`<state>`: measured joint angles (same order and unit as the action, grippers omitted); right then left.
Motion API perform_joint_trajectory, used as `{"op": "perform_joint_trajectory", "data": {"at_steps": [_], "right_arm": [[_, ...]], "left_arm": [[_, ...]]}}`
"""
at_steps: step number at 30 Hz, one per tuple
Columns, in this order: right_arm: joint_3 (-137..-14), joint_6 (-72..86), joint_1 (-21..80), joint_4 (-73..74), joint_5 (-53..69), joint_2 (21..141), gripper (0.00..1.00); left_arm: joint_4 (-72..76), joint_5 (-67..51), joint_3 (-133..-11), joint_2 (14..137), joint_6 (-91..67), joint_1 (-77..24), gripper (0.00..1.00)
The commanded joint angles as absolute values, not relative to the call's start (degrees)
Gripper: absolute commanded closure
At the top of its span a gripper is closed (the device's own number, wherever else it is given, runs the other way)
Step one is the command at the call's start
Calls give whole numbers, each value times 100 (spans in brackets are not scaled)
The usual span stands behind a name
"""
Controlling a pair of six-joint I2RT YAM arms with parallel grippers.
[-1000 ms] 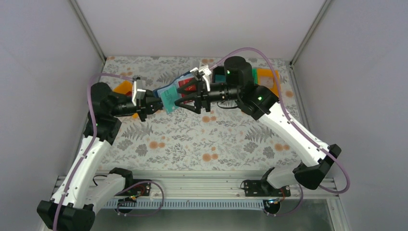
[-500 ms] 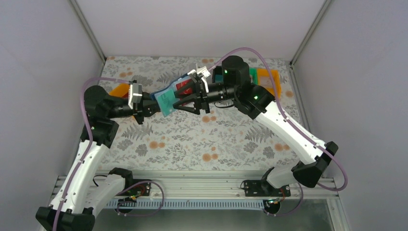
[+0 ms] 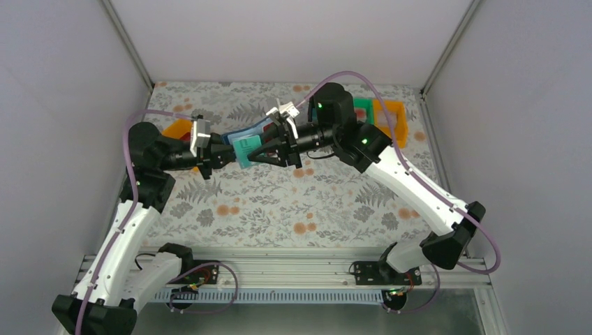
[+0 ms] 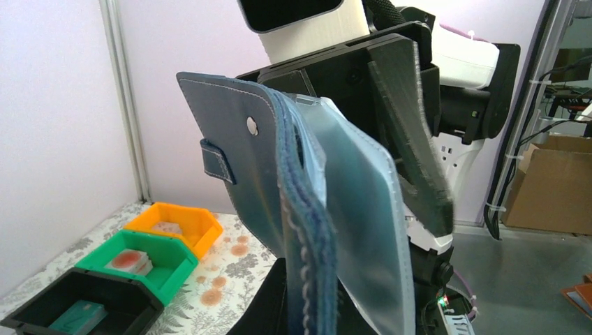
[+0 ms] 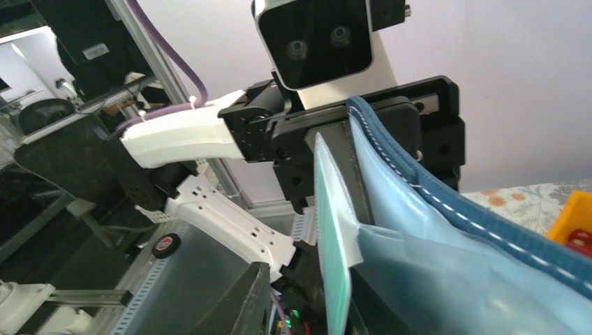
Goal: Take the credit cards out of the card holder
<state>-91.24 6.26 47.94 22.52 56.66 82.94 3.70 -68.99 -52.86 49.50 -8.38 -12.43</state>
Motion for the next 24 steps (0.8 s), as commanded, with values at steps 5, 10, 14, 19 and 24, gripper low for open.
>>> {"op": "perform_joint_trajectory", "data": {"at_steps": [5, 10, 14, 19, 24], "right_arm": [[-9308, 497, 4873, 2849, 4703, 8189, 96], [-9337, 553, 4815, 2745, 4466, 8119, 96], [-9422, 499, 4748, 2828, 4489, 8040, 96], [-9526, 399, 4706, 2986, 4490, 8020, 96], [-9448, 377, 4699, 3032, 4481, 7982, 96]], "left_arm": [[597, -7061, -5219, 4942, -871, -1239, 97], [-171, -7704, -5482, 4982, -250, -1248, 61], [-541, -7972, -5571, 5011, -63, -1253, 38], [-568, -8056, -5584, 5041, -94, -1245, 25], [-485, -8094, -5631, 5094, -212, -1241, 12]]}}
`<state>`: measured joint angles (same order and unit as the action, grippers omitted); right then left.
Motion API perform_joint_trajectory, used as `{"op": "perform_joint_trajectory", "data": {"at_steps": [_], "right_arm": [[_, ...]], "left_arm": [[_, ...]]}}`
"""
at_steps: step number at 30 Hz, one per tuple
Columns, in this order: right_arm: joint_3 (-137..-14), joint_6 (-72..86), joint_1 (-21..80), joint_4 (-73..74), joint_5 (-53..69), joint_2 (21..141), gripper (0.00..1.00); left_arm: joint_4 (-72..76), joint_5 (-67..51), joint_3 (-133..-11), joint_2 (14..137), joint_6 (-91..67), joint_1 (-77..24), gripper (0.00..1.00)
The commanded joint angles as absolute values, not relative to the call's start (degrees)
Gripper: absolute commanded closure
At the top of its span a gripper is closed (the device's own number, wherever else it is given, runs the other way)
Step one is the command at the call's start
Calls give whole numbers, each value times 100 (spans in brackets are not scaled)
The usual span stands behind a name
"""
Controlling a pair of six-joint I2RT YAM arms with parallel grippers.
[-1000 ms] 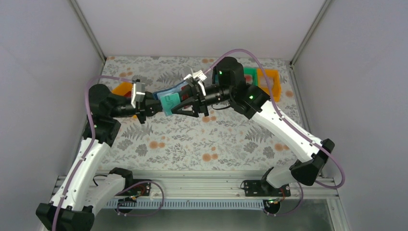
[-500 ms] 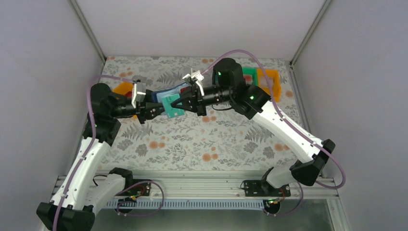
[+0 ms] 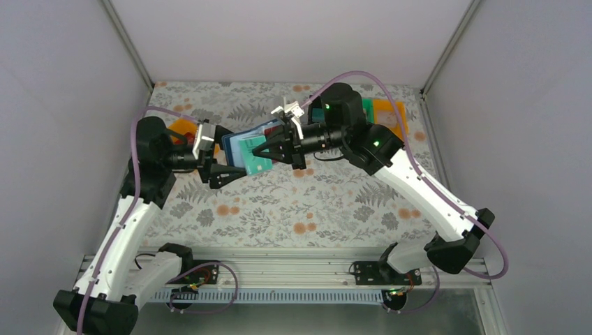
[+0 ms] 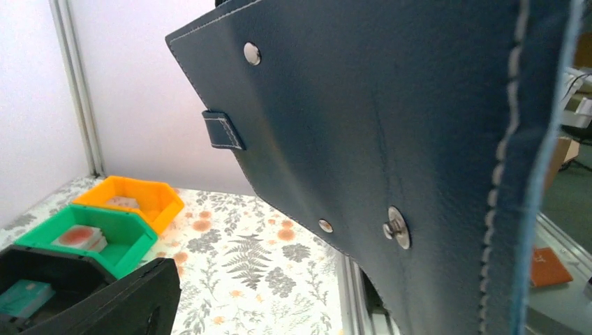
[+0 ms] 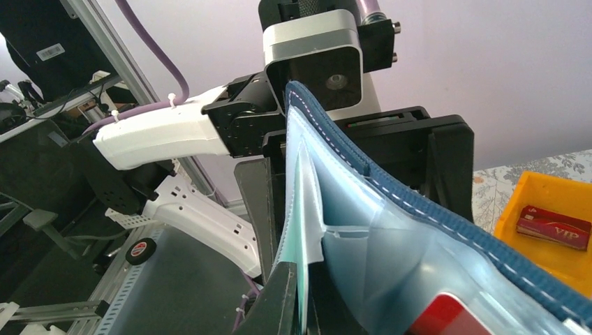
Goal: Take the credit cards out of the card holder
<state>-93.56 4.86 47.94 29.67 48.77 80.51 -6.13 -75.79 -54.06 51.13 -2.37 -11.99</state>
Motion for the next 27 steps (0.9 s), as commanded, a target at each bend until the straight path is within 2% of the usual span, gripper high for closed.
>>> {"op": "perform_joint_trajectory", "data": {"at_steps": [1, 6, 11, 12, 14, 16, 17, 20, 23, 27], "right_arm": [[-9424, 375, 4700, 3031, 4476, 7969, 96], [-9364, 320, 4700, 3060, 4494, 7894, 96], [-9336, 303, 4700, 3097, 4565, 7920, 96], [-9322, 320, 4702, 3056, 4626, 7938, 96], [-9301, 370, 4702, 2953, 4784, 7983, 96], [-9326, 386, 4701, 2935, 4837, 8073, 96], [-9340, 387, 4702, 2923, 4870, 8099, 96], [-9358, 404, 4710, 2842, 4982, 8163, 96], [-9402, 326, 4700, 2909, 5039, 8153, 91], [-9194, 94, 4660, 2972, 5040, 7871, 68]], "left_arm": [[-443, -8113, -5644, 5098, -266, -1242, 9], [-357, -8197, -5686, 5163, -470, -1215, 0], [-322, -8083, -5768, 5186, -515, -1194, 2], [-287, -7956, -5771, 5186, -557, -1194, 8], [-204, -7655, -5789, 5186, -662, -1193, 32], [-159, -7398, -5800, 5189, -825, -1191, 64], [-141, -7231, -5785, 5188, -931, -1187, 75], [-38, -7056, -5673, 5179, -1107, -1191, 96], [1, -7045, -5575, 5146, -1226, -1188, 98], [29, -7005, -5548, 5126, -1256, -1193, 98]]}}
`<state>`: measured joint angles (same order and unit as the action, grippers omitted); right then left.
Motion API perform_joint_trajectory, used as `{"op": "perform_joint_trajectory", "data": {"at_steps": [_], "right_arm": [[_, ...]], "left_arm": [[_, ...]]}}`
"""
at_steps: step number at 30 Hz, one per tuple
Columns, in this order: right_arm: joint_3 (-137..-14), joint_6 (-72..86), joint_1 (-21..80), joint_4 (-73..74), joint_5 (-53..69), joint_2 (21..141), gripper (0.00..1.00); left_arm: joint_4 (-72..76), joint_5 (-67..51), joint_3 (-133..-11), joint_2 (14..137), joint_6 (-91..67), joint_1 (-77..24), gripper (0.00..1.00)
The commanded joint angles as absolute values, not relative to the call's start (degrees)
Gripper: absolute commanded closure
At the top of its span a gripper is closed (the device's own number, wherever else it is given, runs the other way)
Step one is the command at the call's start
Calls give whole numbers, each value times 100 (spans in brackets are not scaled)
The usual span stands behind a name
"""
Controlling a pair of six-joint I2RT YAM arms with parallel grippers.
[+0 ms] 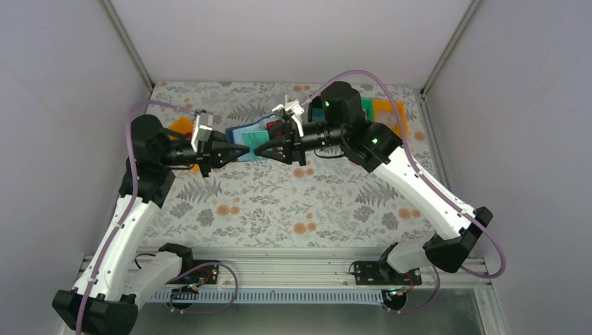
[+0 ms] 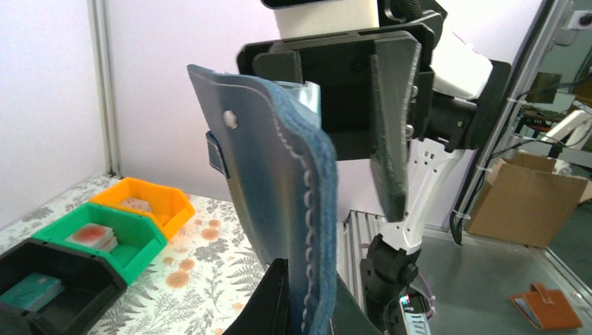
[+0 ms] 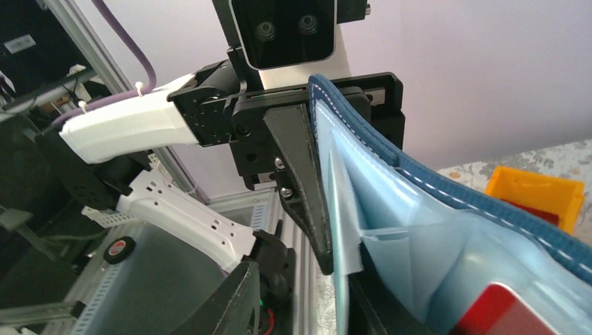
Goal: Take the credit cards out of the card holder
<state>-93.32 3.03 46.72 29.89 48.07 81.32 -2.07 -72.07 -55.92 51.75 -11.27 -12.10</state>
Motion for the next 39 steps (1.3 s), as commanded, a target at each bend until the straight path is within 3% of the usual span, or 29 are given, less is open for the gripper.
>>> {"op": "perform_joint_trajectory", "data": {"at_steps": [1, 4, 17, 21, 25, 28, 34, 39], "right_arm": [[-9106, 55, 4618, 3001, 5044, 7790, 65], [-8907, 26, 4445, 3127, 5094, 7626, 65], [-8587, 130, 4124, 2951, 5376, 7464, 96], [-8595, 156, 4113, 2894, 5335, 7456, 96], [-8673, 229, 4113, 2787, 5511, 7557, 78], [-8756, 220, 4113, 2800, 5624, 7698, 73], [-8848, 307, 4113, 2671, 5509, 7842, 76], [-8868, 317, 4113, 2560, 5255, 7834, 73]], "left_arm": [[73, -7009, -5535, 5121, -1290, -1192, 98], [215, -7021, -5488, 5105, -1367, -1186, 98], [172, -7162, -5449, 5055, -1258, -1186, 98], [147, -7217, -5456, 5037, -1218, -1194, 98], [145, -7208, -5440, 5041, -1204, -1186, 98], [150, -7207, -5440, 5036, -1204, -1187, 98], [158, -7231, -5432, 5027, -1207, -1187, 98], [170, -7284, -5421, 5028, -1181, -1194, 98]]}}
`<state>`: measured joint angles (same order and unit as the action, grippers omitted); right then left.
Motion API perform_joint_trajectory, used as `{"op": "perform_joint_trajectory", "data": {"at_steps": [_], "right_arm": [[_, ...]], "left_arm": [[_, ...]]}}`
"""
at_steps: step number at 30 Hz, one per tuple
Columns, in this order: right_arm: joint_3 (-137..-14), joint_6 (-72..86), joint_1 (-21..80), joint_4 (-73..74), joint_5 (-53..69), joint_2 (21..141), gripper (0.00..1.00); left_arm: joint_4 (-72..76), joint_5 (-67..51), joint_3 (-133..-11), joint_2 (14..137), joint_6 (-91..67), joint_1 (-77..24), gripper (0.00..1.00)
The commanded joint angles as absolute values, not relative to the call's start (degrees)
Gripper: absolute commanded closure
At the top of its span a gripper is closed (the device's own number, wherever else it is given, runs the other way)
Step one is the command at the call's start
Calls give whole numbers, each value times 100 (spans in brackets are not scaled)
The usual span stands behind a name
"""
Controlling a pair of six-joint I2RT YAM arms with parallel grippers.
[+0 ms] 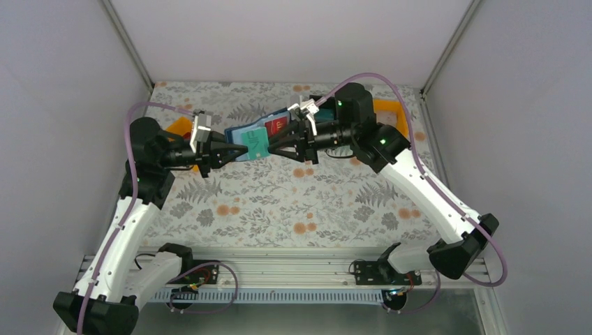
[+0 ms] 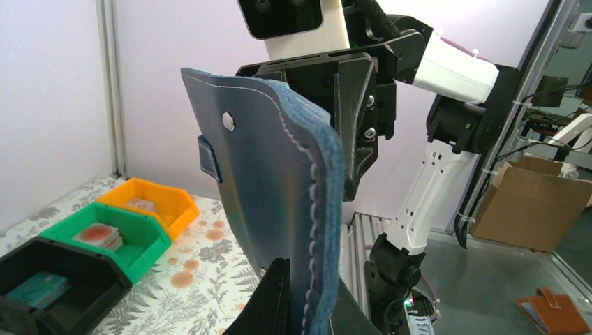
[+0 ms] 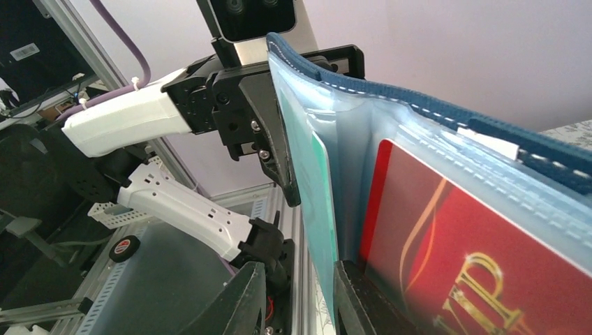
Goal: Take the credit cards out of the card holder
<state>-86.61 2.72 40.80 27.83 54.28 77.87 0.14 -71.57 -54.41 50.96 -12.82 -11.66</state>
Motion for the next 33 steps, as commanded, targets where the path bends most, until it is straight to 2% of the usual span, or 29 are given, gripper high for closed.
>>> {"op": "perform_joint_trajectory", "data": {"at_steps": [1, 8, 10, 16, 20, 26, 33], "right_arm": [[-8857, 305, 4111, 2535, 5132, 7807, 72], [-8802, 391, 4098, 2245, 4599, 7662, 61], [-8819, 380, 4096, 2211, 4794, 7664, 65], [-8935, 244, 4096, 2557, 5416, 7865, 86], [-8882, 213, 4096, 2538, 5699, 7821, 96], [-8899, 45, 4091, 2727, 5456, 7694, 96], [-8811, -22, 3926, 2851, 5168, 7479, 96]], "left_arm": [[172, -7292, -5418, 5027, -1178, -1192, 98], [223, -7429, -5388, 4986, -1113, -1187, 98], [205, -7391, -5379, 4983, -1124, -1192, 98], [242, -7315, -5364, 4978, -1151, -1188, 98], [225, -7292, -5378, 4984, -1160, -1191, 98], [201, -7138, -5382, 5030, -1274, -1191, 97], [200, -7201, -5364, 5005, -1293, -1188, 88]]}}
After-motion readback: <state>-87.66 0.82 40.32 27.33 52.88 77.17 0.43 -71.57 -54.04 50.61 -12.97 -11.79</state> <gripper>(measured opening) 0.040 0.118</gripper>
